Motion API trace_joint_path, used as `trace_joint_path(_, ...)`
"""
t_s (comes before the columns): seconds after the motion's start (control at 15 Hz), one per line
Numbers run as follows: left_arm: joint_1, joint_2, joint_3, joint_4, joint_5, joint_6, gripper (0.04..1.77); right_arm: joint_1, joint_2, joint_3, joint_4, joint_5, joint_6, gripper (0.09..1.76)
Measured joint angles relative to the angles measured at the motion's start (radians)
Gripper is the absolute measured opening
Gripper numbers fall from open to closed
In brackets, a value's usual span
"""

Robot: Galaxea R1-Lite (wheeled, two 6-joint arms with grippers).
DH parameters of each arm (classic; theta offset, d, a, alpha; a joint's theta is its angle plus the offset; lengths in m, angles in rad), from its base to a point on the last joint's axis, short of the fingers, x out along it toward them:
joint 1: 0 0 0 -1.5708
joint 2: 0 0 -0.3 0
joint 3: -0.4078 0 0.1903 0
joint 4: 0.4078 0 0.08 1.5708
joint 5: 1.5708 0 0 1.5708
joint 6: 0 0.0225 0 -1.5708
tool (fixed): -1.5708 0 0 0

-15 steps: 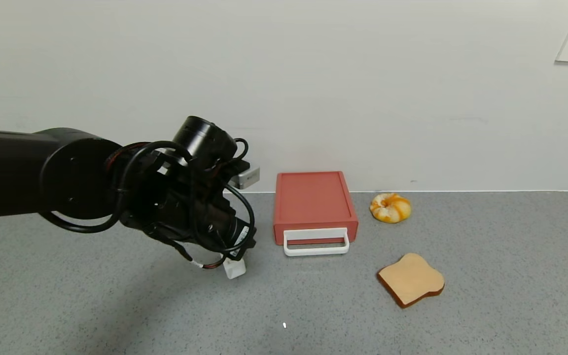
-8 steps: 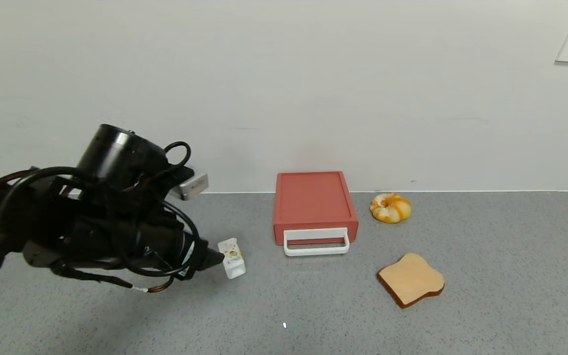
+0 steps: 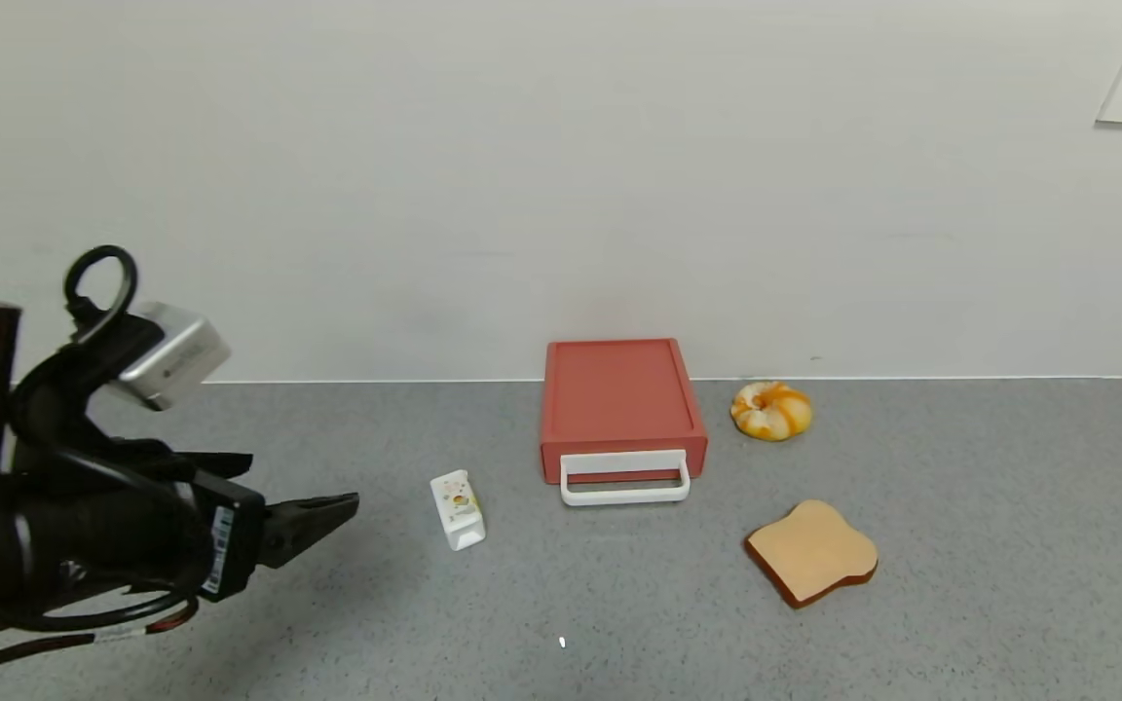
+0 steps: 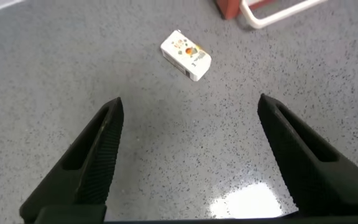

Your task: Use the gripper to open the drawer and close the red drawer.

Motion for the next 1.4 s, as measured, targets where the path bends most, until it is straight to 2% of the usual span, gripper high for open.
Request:
trace_joint_path(1.0,0.019,-0.623,0.248,0.015,0.009,0.004,1.69,0.000,0.000,0.000,0.000,0.000,0.000,1.71)
trace_joint_path(1.4,0.136,-0.812,0.292,0.017,-0.003,0.007,1.70,0.000,0.000,0.000,0.000,0.000,0.000,1.71)
